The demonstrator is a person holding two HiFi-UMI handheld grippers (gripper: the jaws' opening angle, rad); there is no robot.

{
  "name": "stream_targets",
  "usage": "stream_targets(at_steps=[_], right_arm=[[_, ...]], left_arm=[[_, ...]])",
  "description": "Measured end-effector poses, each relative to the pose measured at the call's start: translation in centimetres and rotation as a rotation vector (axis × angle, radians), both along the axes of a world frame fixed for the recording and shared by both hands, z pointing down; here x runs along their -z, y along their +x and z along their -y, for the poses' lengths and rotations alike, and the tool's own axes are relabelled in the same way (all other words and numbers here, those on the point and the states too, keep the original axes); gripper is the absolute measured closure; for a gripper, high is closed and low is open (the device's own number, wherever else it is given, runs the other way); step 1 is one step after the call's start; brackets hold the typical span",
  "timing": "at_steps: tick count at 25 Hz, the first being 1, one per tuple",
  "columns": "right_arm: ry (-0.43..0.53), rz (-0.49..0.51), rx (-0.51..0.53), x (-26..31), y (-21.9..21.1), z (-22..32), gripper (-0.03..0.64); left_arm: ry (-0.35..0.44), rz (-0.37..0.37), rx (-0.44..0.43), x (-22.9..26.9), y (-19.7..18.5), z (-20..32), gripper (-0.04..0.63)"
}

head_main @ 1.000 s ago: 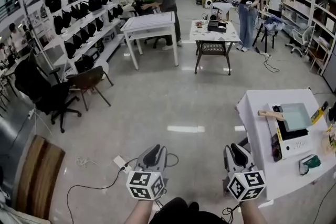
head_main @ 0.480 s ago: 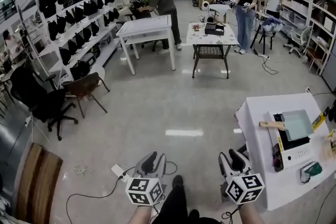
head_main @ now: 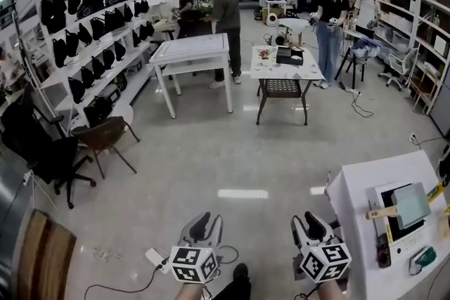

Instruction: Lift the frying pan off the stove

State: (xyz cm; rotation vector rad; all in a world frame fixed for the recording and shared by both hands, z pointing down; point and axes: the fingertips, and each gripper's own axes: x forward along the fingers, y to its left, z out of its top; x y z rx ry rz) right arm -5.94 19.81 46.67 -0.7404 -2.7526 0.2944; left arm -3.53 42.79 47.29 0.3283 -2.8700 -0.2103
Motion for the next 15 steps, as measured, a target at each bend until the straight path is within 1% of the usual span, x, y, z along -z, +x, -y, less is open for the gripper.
stream_targets(at_steps=[3, 7, 10, 15], right_arm=[[0.007, -0.002, -0.025, 0.7, -3.8, -1.4, 0.474], [0.011, -0.011, -0.068, 0.8, -7.1, -2.5, 0.474], [0.008, -0.010, -0.106, 0.9, -8.6, -2.9, 0.473], [0.013, -0.028, -0.154, 0.7, -10.3, -2.4, 0.474]], left_arm=[[0.004, 0.004, -0.021, 0.8, -4.4, -1.7, 0.500], [0.026, 0.000, -0.063, 0.8, -8.5, -2.8, 0.500], [0.030, -0.006, -0.105, 0.4, -10.8, -2.8, 0.500], [0.041, -0.024, -0.163, -0.3, -13.7, -1.8, 0.500]])
